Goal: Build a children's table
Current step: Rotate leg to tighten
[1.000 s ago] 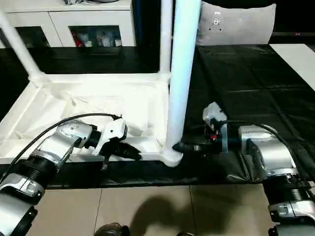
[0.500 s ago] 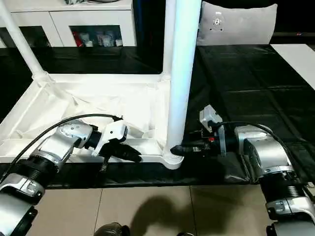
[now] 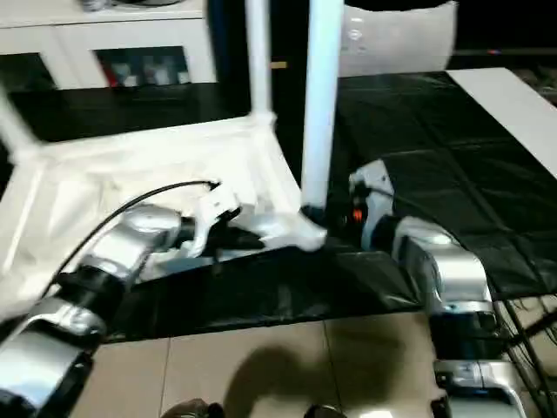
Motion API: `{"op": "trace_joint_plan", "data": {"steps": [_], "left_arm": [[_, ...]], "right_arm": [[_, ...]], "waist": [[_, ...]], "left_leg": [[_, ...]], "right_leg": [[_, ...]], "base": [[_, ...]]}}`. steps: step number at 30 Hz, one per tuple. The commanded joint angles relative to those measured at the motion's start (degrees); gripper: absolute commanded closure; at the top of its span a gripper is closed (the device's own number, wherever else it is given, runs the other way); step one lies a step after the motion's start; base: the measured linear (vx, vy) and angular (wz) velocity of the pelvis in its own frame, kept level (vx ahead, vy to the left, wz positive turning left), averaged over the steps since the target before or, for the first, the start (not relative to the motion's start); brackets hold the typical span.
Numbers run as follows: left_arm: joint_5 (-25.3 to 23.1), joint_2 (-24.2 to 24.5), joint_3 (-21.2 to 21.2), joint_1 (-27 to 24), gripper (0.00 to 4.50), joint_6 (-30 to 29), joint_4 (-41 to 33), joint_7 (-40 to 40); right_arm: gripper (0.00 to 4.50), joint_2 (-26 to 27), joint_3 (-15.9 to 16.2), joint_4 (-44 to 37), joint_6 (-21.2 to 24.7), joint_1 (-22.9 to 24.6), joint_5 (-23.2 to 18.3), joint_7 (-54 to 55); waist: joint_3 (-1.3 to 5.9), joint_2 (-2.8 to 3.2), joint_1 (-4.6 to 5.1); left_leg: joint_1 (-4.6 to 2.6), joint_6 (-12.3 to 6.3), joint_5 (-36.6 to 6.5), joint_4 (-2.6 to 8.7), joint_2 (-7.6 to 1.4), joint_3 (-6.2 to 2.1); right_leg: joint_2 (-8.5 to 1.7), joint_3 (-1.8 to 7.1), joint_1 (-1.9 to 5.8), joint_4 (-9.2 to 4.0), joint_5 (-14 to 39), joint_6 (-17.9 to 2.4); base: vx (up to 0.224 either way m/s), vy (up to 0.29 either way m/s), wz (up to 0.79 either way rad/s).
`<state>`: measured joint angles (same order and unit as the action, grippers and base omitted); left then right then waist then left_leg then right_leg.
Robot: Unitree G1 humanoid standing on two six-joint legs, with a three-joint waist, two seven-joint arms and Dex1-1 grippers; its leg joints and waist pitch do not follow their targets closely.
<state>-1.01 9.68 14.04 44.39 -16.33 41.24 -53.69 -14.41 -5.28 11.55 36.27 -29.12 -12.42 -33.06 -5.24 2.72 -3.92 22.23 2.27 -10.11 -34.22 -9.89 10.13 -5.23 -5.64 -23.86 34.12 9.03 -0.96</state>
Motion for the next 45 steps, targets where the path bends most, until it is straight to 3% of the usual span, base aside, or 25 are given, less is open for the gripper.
{"op": "trace_joint_plan", "data": {"steps": [1,2,5,7,12,19,21,24,29,33,39,45], "left_arm": [[0.78,-3.14,-2.09,3.01,4.5,-1.38,0.13,5.74],[0.72,-3.65,-2.47,3.4,4.5,-1.6,0.52,7.2],[0.52,-4.39,-2.25,3.36,4.5,-0.17,-0.13,7.6],[0.39,-4.39,-1.79,2.99,4.5,0.28,-0.97,7.1],[-0.29,-2.33,0.04,1.65,4.5,2.17,-1.84,4.02],[-1.33,2.29,2.83,-0.49,4.5,7.28,-2.24,-3.91],[-0.68,4.08,3.47,-1.26,4.5,10.62,-2.36,-8.62],[-0.3,5.52,4.3,-1.79,4.5,12.17,-2.86,-12.39],[0.09,7.79,5.99,-2.32,4.5,15.3,-2.54,-19.07],[0.27,8.73,6.67,-2.31,4.5,17.48,-1.31,-23.59],[0.54,10.2,7.67,-1.63,4.5,18.11,-0.89,-28.78],[0.21,10.39,7.07,-0.85,4.5,18.91,1.02,-28.92]], "right_arm": [[2.55,4.46,0.37,2.05,1.24,-1.36,0.63,8.33],[2.55,5.11,0.46,2.6,0.27,-1.56,1.04,9.43],[1.85,5.95,0.9,3.58,-5.07,-1.79,1.33,8.99],[1.76,6.4,0.04,3.35,-5.54,-1.87,0.28,8.39],[1.31,2.82,0.91,1.53,-6.12,-0.6,0.29,3.49],[0.7,-4.56,2.26,2.65,-9.18,0.52,-0.14,-6.85],[0.58,-8.98,4.27,1.92,-11.37,1.79,-1.17,-16.26],[0.37,-11.72,5.84,1.57,-11.81,2.28,-1.5,-21.34],[0.37,-15.13,8.27,3.14,-15.65,2.16,-2.07,-30.52],[0.84,-17.47,10.69,3.59,-16.74,2.41,-3.46,-38.62],[1.3,-18.11,12.28,5.82,-16.06,1.36,-4.83,-44.96],[1.69,-18.26,13.04,6.34,-15.34,1.09,-5.58,-47.37]], "waist": [[4.22,-1.05,-0.39],[4.13,-1.01,-0.22],[4.33,-1.06,-0.1],[4.54,-0.93,-0.02],[4.53,-0.81,-0.08],[4.24,-0.85,-0.42],[4.24,-0.88,-0.76],[4.48,-0.92,-1.66],[4.62,-0.95,-2.24],[4.8,-1.09,-3.04],[5.19,-1.09,-3.79],[5.29,-1.18,-4.32]], "left_leg": [[-0.56,-2.15,-9.13,4.07,-2.37,-1.34],[-0.44,-2.46,-8.62,4.02,-2.3,-1.19],[-0.39,-4.37,-6.73,3.91,-2.42,-1.14],[-0.22,-6.65,-4.16,3.72,-2.51,-1.15],[-0.07,-9.04,-3.0,3.39,-2.64,-1.07],[-0.27,-7.94,-6.61,3.56,-2.87,-0.95],[-0.39,-7.58,-7.47,3.61,-3.0,-0.89],[-0.41,-7.87,-7.26,3.52,-3.24,-0.87],[-0.39,-7.46,-7.85,3.45,-3.41,-0.89],[-0.46,-7.97,-7.03,3.32,-3.52,-0.84],[-0.49,-7.32,-7.03,3.19,-3.6,-0.89],[-0.46,-6.53,-7.85,3.1,-3.55,-0.91]], "right_leg": [[-4.11,2.9,3.49,-4.68,17.61,-10.56],[-4.02,2.94,3.39,-4.63,16.82,-10.79],[-3.9,2.9,3.63,-4.29,11.68,-12.08],[-3.83,2.91,3.84,-3.57,6.0,-13.77],[-3.83,2.88,3.79,-3.24,2.91,-15.27],[-3.88,2.95,3.6,-3.75,8.06,-14.48],[-3.96,3.0,3.6,-3.89,9.28,-14.16],[-3.93,3.0,3.59,-3.62,8.85,-14.15],[-4.23,3.0,3.49,-3.45,9.61,-14.62],[-4.21,3.05,3.39,-3.31,9.14,-14.93],[-4.31,3.01,3.38,-3.22,10.24,-14.87],[-4.39,3.01,3.36,-3.3,12.02,-14.41]], "base": [[0.0,0.0,0.0],[0.0,0.0,0.0],[0.0,0.0,0.0],[0.0,0.0,0.0],[0.0,0.0,0.0],[0.0,0.0,0.0],[0.0,0.0,0.0],[0.0,0.0,0.0],[0.0,0.0,0.0],[0.0,0.0,0.0],[0.0,0.0,0.0],[0.0,0.0,0.0]]}}
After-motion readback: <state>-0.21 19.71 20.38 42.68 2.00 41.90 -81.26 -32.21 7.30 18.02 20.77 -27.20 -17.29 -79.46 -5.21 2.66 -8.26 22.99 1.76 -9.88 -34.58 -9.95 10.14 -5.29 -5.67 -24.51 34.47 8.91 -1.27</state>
